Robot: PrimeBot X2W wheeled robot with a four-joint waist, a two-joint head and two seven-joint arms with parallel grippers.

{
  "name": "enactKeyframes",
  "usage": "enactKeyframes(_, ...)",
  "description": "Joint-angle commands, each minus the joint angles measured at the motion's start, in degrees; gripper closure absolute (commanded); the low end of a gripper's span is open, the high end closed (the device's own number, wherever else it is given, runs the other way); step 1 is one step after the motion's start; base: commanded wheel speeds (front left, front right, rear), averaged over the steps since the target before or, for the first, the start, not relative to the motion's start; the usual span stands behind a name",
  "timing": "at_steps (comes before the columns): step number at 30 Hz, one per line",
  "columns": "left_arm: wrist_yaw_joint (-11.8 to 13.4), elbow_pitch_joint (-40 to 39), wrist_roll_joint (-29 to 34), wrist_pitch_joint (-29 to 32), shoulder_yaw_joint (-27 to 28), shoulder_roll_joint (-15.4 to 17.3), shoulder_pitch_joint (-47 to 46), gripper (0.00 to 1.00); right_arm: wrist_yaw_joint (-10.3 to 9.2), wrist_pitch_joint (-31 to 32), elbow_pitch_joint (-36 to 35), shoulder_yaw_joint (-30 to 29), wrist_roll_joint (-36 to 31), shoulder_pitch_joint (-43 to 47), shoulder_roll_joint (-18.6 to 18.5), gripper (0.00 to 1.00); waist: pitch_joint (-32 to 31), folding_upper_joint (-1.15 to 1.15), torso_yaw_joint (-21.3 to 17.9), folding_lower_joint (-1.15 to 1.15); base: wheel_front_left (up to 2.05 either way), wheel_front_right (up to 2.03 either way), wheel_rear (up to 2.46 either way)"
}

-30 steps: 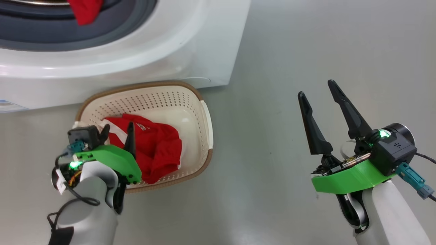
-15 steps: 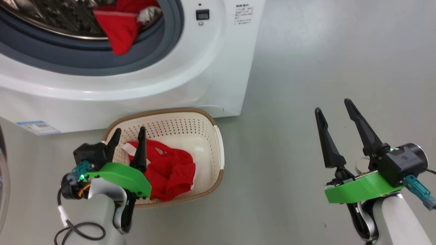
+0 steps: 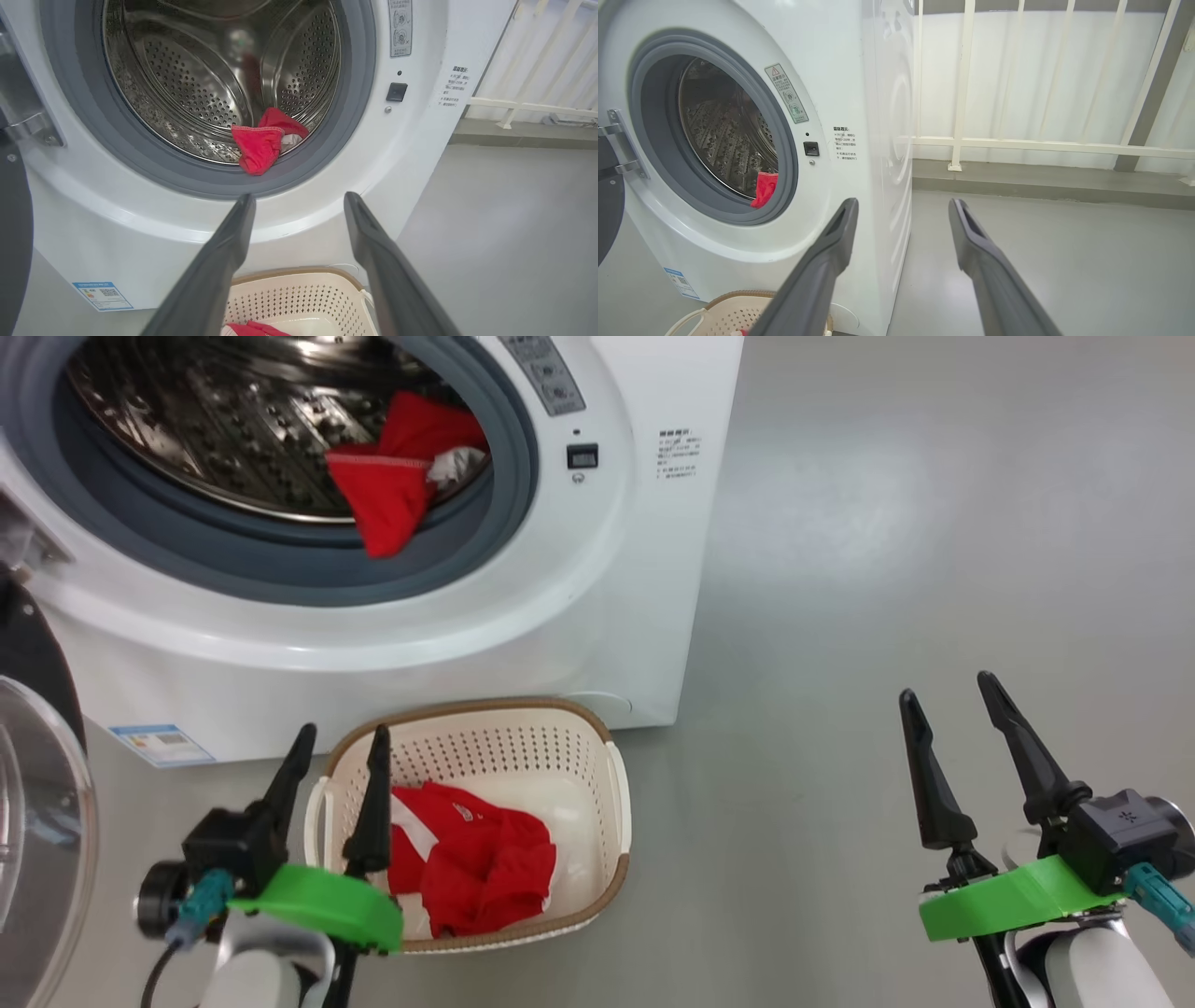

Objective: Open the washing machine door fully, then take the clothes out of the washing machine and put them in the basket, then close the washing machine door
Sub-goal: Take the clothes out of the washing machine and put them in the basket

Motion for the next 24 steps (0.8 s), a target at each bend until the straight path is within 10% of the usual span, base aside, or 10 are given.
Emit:
enactKeyframes(1, -0.2, -2.8, 1.4, -0.7, 2.0, 2.0, 1.1, 0.00, 0.20, -0.4, -1.3, 1.0, -0.6, 0.0, 0.0, 0.00, -1.9, 0.00, 0.2, 0.00, 0.00, 0.00, 0.00)
enactKeyframes(24, -1.0, -15.3, 4.5, -0.7, 5.4, 2.5, 18.5, 0.00, 0.20, -0.4, -3.3, -1.9, -1.4, 9.7, 0.0, 0.00, -12.7, 0.00, -0.9, 0.00, 0.00, 0.00, 0.00)
